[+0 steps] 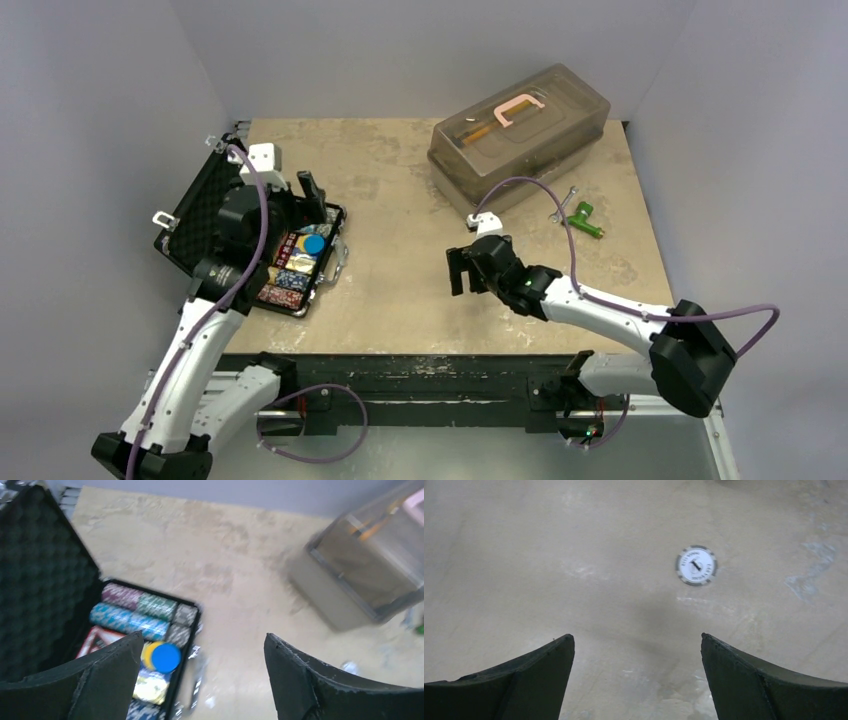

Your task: Pack up texas hold em set

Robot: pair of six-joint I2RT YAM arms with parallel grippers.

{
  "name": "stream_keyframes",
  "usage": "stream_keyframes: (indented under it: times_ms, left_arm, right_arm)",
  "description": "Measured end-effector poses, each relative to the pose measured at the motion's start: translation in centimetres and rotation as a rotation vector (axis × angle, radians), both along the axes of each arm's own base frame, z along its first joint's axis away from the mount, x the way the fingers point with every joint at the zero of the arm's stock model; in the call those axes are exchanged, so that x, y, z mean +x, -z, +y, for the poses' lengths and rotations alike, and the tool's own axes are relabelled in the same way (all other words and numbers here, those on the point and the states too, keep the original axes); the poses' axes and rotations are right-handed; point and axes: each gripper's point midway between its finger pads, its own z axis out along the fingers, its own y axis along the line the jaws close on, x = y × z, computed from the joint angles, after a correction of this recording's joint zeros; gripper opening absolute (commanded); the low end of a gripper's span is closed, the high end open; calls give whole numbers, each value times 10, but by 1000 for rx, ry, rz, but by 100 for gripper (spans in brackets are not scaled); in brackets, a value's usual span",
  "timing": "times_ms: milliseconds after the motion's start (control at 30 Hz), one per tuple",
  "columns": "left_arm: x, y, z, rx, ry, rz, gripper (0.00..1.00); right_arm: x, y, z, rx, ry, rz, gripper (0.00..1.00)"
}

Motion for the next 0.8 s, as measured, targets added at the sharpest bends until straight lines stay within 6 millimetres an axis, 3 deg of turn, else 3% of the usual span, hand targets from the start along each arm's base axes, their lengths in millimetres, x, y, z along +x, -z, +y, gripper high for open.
stream_keyframes:
  times_ms: [100, 267, 367, 567, 800]
  left_arm:
    - [23, -10, -16, -147, -11, -88, 95]
    - [75, 15, -60, -280, 71, 7, 92]
    - [96, 24, -89, -316, 171, 89, 90]
    - [101, 8, -112, -296, 315, 149, 88]
    - [82, 35, -119, -264, 352, 271, 87]
  right_arm:
    - [8, 8, -22, -38, 94, 22, 97]
    - [26, 13, -66, -40, 282, 61, 97]
    - [26, 12, -79, -45, 336, 62, 95]
    - [23, 26, -76, -47, 323, 87, 83]
    - [38, 72, -64, -115, 315, 146, 84]
